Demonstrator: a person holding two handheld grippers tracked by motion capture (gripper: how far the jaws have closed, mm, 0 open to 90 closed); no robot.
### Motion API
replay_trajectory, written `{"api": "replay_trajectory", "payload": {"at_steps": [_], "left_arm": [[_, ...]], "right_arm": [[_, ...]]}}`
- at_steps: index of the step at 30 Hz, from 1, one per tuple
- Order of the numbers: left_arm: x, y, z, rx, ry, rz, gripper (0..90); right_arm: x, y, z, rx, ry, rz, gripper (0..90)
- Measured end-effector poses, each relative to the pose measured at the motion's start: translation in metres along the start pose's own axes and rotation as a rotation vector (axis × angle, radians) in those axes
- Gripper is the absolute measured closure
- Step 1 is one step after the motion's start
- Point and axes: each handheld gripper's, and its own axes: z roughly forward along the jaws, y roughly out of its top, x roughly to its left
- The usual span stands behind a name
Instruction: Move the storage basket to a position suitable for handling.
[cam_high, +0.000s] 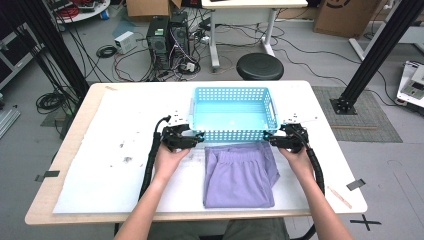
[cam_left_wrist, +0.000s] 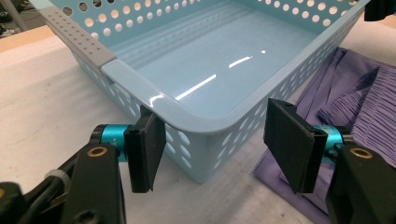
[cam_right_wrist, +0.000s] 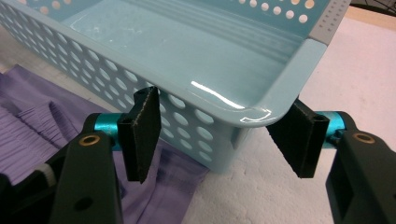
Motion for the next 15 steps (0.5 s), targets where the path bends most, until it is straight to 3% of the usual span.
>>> {"api": "replay_trajectory", "payload": {"at_steps": [5, 10, 15], "left_arm": [[0.0003, 0.0003, 0.0010, 0.003, 0.005, 0.007, 39.1], [0.0006, -0.0001, 0.0015, -0.009, -0.014, -0.018, 36.3], [0.0001, -0.0011, -0.0021, -0.008, 0.016, 0.002, 31.7]], "right_arm": [[-0.0010, -0.0001, 0.0007, -0.002, -0.003, -0.001, 36.2], [-0.0012, 0.0000, 0.0004, 0.000, 0.001, 0.001, 36.1], [-0.0013, -0.0001, -0.0020, -0.004, -0.015, -0.001, 29.5]]}}
